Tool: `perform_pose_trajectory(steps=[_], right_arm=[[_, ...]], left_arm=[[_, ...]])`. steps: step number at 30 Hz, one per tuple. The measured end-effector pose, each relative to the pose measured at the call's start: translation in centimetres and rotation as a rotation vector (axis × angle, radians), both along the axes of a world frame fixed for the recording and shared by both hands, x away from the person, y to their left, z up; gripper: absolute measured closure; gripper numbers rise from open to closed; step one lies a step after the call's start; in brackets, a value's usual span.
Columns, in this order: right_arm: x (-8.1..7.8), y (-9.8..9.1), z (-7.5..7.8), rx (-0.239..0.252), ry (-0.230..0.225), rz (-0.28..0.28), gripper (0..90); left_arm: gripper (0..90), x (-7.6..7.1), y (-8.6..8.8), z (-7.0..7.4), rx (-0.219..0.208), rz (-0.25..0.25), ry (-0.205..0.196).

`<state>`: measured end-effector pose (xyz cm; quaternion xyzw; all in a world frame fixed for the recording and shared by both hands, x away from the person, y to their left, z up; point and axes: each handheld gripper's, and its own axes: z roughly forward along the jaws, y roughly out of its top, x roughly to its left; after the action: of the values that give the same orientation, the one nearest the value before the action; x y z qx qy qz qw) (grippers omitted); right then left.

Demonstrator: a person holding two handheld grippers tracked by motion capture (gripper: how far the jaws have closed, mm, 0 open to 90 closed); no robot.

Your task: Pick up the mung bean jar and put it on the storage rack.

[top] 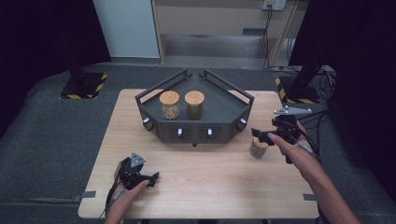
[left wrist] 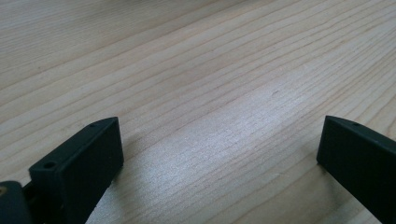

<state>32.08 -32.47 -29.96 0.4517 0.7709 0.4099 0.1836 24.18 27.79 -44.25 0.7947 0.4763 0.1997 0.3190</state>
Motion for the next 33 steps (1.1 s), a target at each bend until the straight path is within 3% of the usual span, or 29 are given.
perform_pose_trajectory(steps=[18,33], right_arm=[[-0.7,-0.8,-1.7,-0.049,-0.002,-0.029,4.1],[-1.5,-1.7,-3.6,-0.058,0.021,-0.048,4.0]], left_arm=[[0.0,0.0,0.0,0.0,0.000,0.000,0.000],[0.0,0.0,0.0,0.0,0.000,0.000,0.000]])
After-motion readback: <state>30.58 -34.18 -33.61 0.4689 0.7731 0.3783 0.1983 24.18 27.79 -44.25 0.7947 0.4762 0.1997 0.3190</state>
